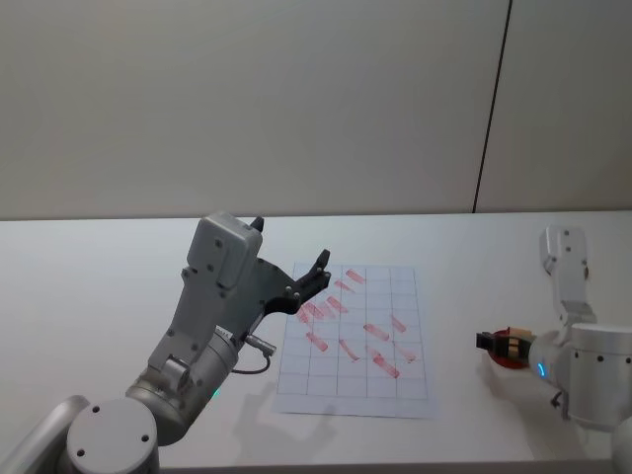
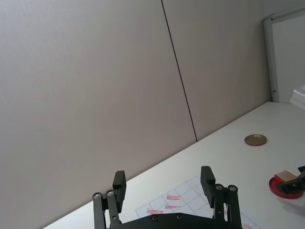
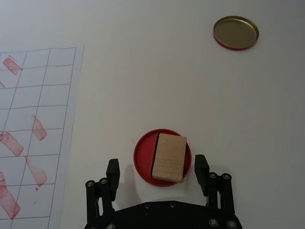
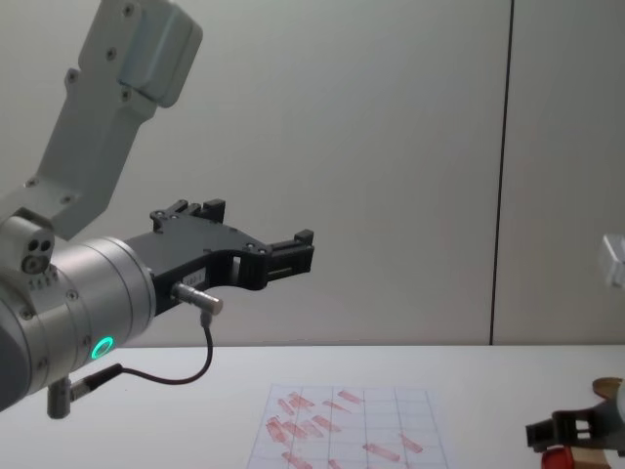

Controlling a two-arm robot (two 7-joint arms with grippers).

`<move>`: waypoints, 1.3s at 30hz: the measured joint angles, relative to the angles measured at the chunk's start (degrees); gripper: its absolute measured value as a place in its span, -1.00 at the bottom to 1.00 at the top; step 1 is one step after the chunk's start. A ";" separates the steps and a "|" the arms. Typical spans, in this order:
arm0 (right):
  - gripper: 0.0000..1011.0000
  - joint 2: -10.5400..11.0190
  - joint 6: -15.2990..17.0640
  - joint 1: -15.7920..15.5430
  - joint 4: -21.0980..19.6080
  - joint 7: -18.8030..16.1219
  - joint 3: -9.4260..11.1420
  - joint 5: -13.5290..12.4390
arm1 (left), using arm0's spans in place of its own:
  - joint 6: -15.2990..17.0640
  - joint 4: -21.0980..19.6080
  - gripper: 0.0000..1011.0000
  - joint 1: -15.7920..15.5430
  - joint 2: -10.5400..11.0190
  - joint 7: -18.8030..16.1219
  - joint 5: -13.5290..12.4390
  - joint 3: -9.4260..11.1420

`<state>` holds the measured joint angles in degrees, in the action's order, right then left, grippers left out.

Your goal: Use the one hand to pick up the stamp and affix it onto the A4 paper.

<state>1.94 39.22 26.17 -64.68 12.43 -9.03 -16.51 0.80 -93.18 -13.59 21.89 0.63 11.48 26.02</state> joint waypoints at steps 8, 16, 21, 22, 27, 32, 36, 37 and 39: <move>0.98 0.07 -0.43 -0.86 -2.88 -0.85 0.10 0.30 | 0.00 0.00 0.96 0.00 0.00 0.00 0.00 0.00; 0.98 0.47 -1.49 -2.50 -7.54 -1.99 0.22 0.82 | 0.00 0.00 0.96 0.00 0.00 0.00 0.00 0.00; 0.98 0.93 -3.06 -3.78 -10.44 -2.88 0.25 1.68 | 0.00 0.00 0.96 0.00 0.00 0.00 0.00 0.00; 0.98 1.09 -3.64 -4.18 -11.27 -3.24 0.26 1.98 | 0.00 0.00 0.96 0.00 0.00 0.00 0.00 0.00; 0.98 1.71 -5.92 -5.59 -13.84 -4.47 0.31 3.17 | 0.00 0.00 0.96 0.00 0.00 0.00 0.00 0.00; 0.98 2.64 -9.09 -7.39 -16.79 -6.09 0.45 4.65 | 0.00 0.00 0.96 0.00 0.00 0.00 0.00 0.00; 0.98 3.15 -10.82 -8.31 -18.24 -6.97 0.55 5.51 | 0.00 0.00 0.96 0.00 0.00 0.00 0.00 0.00; 0.98 3.42 -11.67 -8.81 -19.02 -7.49 0.60 5.88 | 0.00 0.00 0.96 0.00 0.00 0.00 0.00 0.00; 0.98 3.75 -12.61 -9.39 -19.98 -8.05 0.69 6.33 | 0.00 0.00 0.96 0.00 0.00 0.00 0.00 0.00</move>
<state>5.68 26.62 16.78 -84.66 4.37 -8.34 -10.18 0.80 -93.18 -13.59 21.90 0.63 11.48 26.03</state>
